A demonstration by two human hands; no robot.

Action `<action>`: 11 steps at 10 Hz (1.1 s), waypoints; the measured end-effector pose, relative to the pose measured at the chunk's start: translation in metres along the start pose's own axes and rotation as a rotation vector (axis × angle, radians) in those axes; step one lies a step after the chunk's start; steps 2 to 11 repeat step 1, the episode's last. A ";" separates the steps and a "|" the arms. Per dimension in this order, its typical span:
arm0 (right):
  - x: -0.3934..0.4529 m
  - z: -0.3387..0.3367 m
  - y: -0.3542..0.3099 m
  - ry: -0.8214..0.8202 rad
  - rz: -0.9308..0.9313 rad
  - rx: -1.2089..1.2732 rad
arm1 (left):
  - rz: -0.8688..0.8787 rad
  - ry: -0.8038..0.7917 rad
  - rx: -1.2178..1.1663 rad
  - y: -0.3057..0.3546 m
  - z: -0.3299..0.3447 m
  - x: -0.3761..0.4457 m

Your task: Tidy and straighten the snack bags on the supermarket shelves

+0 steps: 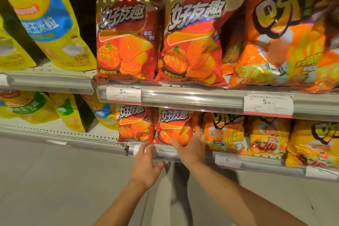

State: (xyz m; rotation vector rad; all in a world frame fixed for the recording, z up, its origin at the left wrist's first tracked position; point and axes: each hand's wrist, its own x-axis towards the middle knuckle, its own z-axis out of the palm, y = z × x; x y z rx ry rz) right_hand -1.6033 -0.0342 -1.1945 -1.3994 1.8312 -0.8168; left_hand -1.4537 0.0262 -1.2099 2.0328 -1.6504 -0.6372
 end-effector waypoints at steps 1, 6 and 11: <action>-0.027 -0.039 -0.015 -0.070 0.035 0.052 | -0.240 0.037 -0.331 0.031 -0.036 -0.010; -0.027 -0.039 -0.015 -0.070 0.035 0.052 | -0.240 0.037 -0.331 0.031 -0.036 -0.010; -0.027 -0.039 -0.015 -0.070 0.035 0.052 | -0.240 0.037 -0.331 0.031 -0.036 -0.010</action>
